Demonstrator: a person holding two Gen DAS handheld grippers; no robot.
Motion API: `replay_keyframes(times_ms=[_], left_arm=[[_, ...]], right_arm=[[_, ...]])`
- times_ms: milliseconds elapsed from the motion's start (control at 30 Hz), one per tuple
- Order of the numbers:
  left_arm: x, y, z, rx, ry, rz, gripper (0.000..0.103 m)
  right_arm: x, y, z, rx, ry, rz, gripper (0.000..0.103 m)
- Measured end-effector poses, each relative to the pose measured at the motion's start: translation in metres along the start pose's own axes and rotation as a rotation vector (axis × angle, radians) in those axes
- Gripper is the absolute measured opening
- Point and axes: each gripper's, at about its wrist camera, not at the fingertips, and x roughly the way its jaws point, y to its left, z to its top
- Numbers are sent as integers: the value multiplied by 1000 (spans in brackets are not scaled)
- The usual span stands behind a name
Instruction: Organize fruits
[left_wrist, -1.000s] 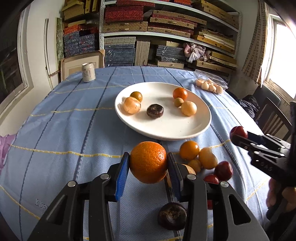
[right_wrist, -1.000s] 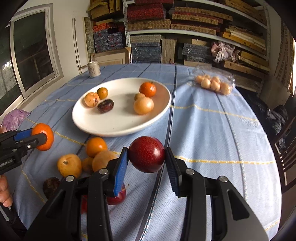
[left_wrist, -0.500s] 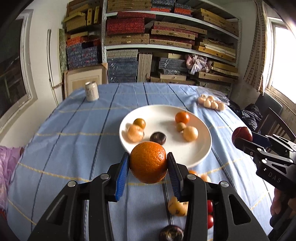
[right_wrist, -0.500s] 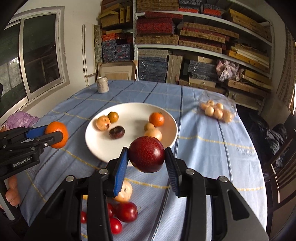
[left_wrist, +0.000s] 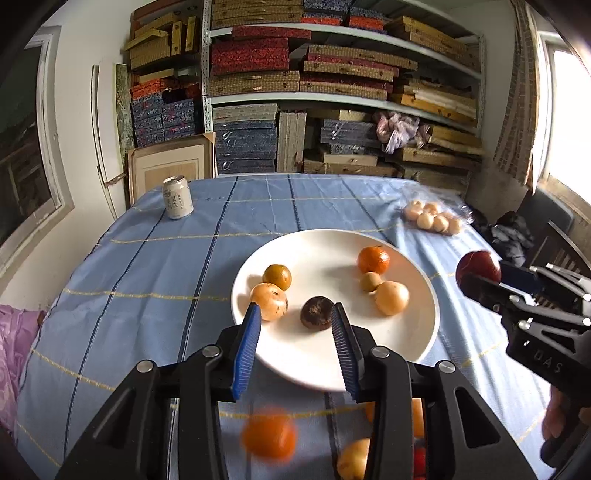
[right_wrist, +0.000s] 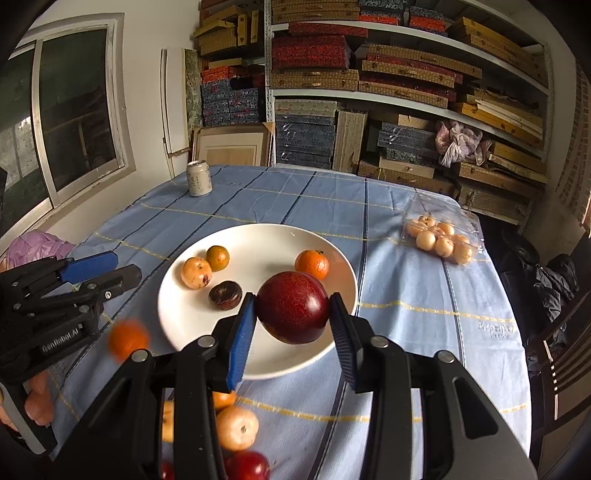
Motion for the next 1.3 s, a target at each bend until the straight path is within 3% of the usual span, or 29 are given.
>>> replay_keyframes(times_ms=[133, 233, 300, 367, 400, 533, 867, 1033, 1300], left_arm=[[33, 11, -3, -40, 91, -12, 24], [34, 24, -13, -43, 123, -21, 24], [25, 31, -23, -15, 110, -32, 29], [16, 46, -36, -3, 48, -28, 62], [17, 53, -40, -13, 27, -18, 63], [34, 70, -49, -89, 85, -37, 62], [23, 68, -45, -85, 68, -53, 62], [4, 78, -38, -99, 64, -60, 62], [-22, 109, -34, -121, 53, -12, 62]], right_arm=[[26, -6, 4, 26, 39, -3, 39], [29, -8, -2, 34, 45, 11, 39], [26, -5, -13, 24, 43, 24, 39], [23, -1, -25, 16, 41, 36, 39], [24, 1, -32, 8, 43, 32, 39], [29, 5, -46, 29, 77, 37, 39], [13, 8, -48, 20, 60, 30, 39], [12, 13, -51, 21, 61, 39, 39], [9, 20, -53, 18, 54, 59, 39]])
